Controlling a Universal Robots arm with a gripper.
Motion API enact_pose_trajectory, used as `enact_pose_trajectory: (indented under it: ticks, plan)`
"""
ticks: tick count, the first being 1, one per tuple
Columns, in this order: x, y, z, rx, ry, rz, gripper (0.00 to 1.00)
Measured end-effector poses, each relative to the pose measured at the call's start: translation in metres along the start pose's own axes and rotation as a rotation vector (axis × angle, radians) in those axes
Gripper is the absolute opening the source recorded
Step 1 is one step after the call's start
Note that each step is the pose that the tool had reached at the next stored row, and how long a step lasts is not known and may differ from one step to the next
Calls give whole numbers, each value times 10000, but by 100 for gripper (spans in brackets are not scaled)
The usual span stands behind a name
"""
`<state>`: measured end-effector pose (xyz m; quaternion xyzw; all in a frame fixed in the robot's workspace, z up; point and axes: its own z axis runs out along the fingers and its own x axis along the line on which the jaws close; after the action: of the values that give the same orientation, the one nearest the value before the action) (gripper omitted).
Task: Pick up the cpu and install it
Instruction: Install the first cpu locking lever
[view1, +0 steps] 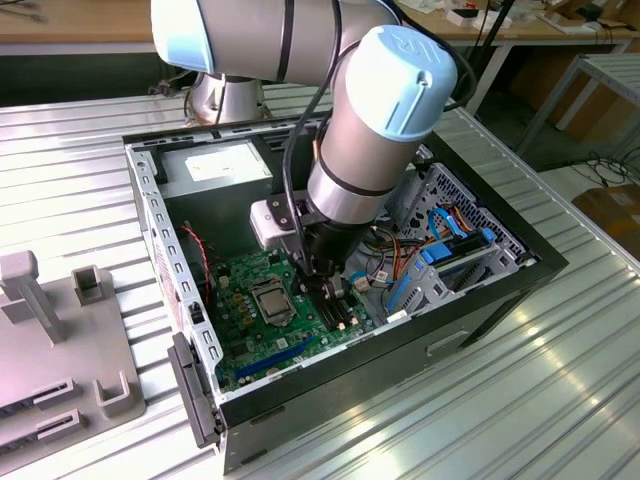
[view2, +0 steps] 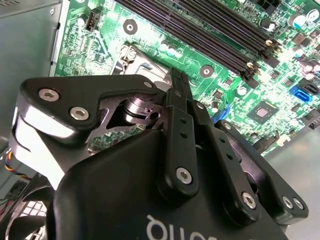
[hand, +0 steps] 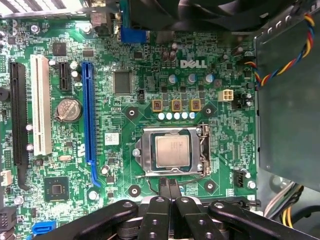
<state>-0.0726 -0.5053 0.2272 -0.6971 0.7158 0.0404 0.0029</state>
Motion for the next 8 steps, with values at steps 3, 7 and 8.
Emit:
enact_pose_trajectory:
  ticks: [3, 7, 8]
  plan:
    - [7, 0, 22, -3, 160, -93, 11]
    - [9, -1, 31, 68, 265, -139, 11]
    - [9, -1, 37, 104, 267, -143, 11]
